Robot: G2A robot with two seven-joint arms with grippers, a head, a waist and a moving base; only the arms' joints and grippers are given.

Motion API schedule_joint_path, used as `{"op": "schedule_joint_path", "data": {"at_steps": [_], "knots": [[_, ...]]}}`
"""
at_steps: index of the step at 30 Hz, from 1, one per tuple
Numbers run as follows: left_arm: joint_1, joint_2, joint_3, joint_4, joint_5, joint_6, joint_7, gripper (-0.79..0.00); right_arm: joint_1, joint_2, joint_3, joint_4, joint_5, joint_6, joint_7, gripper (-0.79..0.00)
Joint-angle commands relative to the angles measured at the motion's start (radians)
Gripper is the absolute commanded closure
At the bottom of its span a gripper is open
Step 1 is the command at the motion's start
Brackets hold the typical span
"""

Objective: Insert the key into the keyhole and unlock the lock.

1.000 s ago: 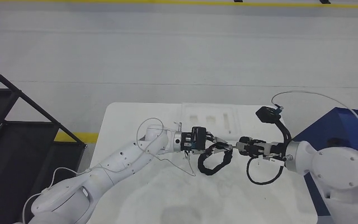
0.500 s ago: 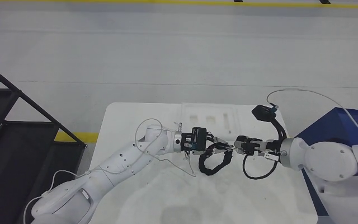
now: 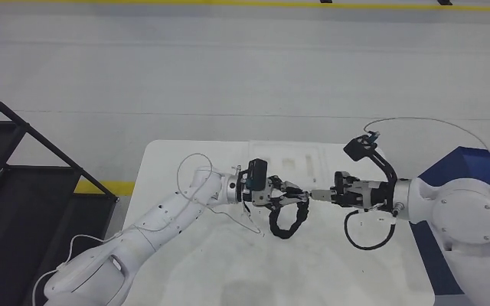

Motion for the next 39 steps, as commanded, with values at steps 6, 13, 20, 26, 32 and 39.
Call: {"op": "schedule_joint_path", "data": {"at_steps": [6, 13, 20, 26, 32, 39], "knots": [[-0.009, 0.021, -0.014, -0.005, -0.167, -0.093, -0.186, 0.000, -0.029, 0.016, 0.023, 0.029, -0.055, -0.277, 0.068, -0.785], [-0.034, 0.053, -0.003, -0.072, -0.353, -0.093, -0.425, 0.000, -0.047, 0.019, 0.013, 0.022, -0.088, -0.320, 0.070, -0.785], [-0.032, 0.056, -0.014, -0.131, -0.473, -0.073, -0.663, 0.000, -0.049, 0.019, 0.017, 0.023, -0.113, -0.316, 0.042, -0.785], [-0.042, 0.047, -0.013, -0.133, -0.569, -0.071, -0.782, 0.000, -0.069, 0.021, 0.018, 0.002, -0.251, -0.494, -0.112, -0.785], [-0.047, 0.039, -0.017, -0.125, -0.617, -0.078, -0.840, 0.000, -0.100, 0.025, -0.001, -0.022, -0.342, -0.620, -0.169, -0.785], [-0.042, 0.032, -0.027, -0.128, -0.634, -0.089, -0.869, 0.000, -0.111, 0.028, -0.026, -0.041, -0.399, -0.653, -0.214, -0.277]]}}
